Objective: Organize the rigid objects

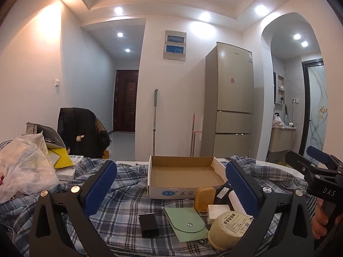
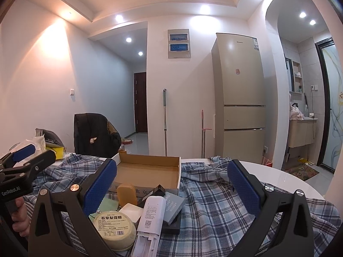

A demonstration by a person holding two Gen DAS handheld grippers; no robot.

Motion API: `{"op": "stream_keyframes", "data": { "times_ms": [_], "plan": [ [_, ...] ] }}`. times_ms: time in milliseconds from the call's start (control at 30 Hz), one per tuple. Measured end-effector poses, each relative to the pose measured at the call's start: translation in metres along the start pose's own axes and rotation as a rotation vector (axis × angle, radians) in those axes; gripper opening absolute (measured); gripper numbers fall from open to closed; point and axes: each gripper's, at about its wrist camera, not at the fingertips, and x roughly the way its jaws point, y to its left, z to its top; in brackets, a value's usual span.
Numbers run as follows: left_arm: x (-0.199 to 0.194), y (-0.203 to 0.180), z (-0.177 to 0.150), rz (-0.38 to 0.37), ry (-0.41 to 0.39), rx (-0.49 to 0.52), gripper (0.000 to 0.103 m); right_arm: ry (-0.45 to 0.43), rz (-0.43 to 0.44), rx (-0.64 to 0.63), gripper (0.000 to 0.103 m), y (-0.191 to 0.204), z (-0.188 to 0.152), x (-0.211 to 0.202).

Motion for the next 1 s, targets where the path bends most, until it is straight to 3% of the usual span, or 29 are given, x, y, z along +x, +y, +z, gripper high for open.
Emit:
{"op": "stream_keyframes", "data": {
  "times_ms": [700, 867, 1000],
  "plan": [
    [-0.001, 0.001, -0.001, 0.011, -0.007, 0.009, 0.103, 0.001, 0.015, -0.009, 0.103, 0.003, -0.002, 0.000],
    [0.000, 0.000, -0.001, 0.011, 0.009, 0.012, 0.103, 0.026, 0.104, -0.008, 0.103, 0.006, -0.003, 0.004],
    [-0.001, -0.001, 0.000, 0.011, 0.012, 0.013, 0.103, -0.001, 0.066, -0.035, 0.103, 0.011, -0.004, -0.002]
  ]
}}
